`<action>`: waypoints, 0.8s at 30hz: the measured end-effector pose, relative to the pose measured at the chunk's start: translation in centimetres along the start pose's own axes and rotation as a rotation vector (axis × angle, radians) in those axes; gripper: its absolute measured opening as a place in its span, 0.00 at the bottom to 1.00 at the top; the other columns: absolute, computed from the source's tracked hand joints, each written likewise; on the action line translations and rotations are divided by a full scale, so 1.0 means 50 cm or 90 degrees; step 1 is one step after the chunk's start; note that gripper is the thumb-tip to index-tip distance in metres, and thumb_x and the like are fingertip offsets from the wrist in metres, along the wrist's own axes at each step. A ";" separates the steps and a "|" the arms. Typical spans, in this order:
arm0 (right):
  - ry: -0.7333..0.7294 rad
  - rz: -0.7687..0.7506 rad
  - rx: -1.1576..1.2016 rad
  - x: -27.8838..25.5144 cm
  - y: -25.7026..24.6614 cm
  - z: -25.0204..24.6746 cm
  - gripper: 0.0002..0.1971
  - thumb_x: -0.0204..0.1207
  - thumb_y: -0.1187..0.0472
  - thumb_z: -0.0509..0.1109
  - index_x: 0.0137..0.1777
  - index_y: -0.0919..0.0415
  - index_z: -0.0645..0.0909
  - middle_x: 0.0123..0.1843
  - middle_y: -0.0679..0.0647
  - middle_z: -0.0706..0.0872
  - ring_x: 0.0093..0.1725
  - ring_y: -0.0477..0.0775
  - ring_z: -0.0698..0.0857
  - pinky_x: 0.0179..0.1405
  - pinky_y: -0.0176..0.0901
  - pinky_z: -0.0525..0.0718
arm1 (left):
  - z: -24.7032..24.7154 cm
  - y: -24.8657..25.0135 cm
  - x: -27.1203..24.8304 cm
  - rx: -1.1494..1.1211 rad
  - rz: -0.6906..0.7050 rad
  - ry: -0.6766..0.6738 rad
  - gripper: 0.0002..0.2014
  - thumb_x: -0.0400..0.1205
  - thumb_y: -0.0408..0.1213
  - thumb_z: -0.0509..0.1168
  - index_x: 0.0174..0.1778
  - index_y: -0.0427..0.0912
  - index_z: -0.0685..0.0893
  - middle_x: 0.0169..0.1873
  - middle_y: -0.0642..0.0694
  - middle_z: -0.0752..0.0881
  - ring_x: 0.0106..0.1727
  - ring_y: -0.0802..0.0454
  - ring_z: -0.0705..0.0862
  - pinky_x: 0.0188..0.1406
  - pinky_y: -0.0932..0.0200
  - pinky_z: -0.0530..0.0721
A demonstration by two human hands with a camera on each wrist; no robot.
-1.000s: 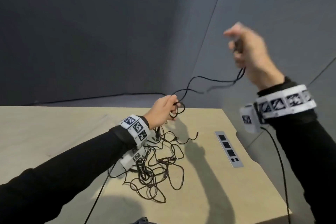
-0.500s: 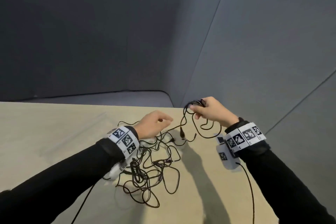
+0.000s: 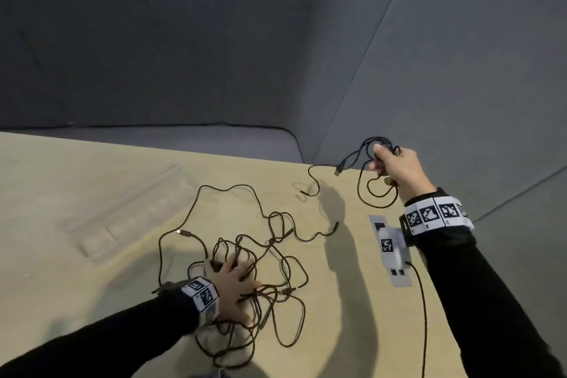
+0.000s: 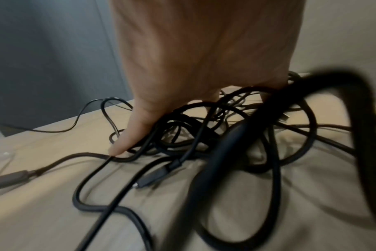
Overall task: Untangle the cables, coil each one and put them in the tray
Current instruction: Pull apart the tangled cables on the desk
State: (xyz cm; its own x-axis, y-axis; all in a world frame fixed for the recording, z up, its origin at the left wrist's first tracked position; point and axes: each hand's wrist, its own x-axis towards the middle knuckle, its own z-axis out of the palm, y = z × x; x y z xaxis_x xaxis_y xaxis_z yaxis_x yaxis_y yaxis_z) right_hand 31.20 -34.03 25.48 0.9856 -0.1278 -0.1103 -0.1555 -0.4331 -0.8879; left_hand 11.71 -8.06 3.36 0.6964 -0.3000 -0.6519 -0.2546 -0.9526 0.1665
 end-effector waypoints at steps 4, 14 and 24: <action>0.060 0.091 0.115 0.074 0.030 -0.002 0.09 0.82 0.56 0.65 0.43 0.58 0.74 0.28 0.54 0.85 0.17 0.44 0.73 0.14 0.30 0.61 | 0.025 -0.001 -0.034 0.016 0.082 -0.040 0.37 0.74 0.63 0.63 0.78 0.66 0.55 0.83 0.53 0.39 0.82 0.37 0.34 0.73 0.23 0.53; 0.080 0.291 -0.128 0.140 0.284 0.036 0.28 0.73 0.54 0.75 0.64 0.75 0.73 0.49 0.62 0.83 0.43 0.61 0.83 0.40 0.45 0.81 | 0.028 0.018 -0.047 -0.025 0.084 -0.007 0.26 0.80 0.48 0.61 0.76 0.61 0.67 0.83 0.54 0.47 0.83 0.41 0.40 0.74 0.33 0.67; -0.196 -0.135 -0.623 0.031 0.325 0.267 0.24 0.80 0.56 0.63 0.75 0.61 0.69 0.78 0.63 0.68 0.78 0.64 0.65 0.76 0.61 0.64 | -0.015 0.009 -0.043 -0.097 0.128 0.034 0.19 0.81 0.46 0.61 0.69 0.51 0.78 0.79 0.48 0.65 0.76 0.47 0.68 0.73 0.52 0.70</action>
State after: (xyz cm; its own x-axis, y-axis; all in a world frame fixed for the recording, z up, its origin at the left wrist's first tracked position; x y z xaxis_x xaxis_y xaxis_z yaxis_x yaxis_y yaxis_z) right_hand 31.05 -29.35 4.92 0.9518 0.2086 -0.2247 0.1728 -0.9704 -0.1690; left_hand 10.60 -7.90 5.37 0.6768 -0.4832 -0.5554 -0.2908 -0.8686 0.4013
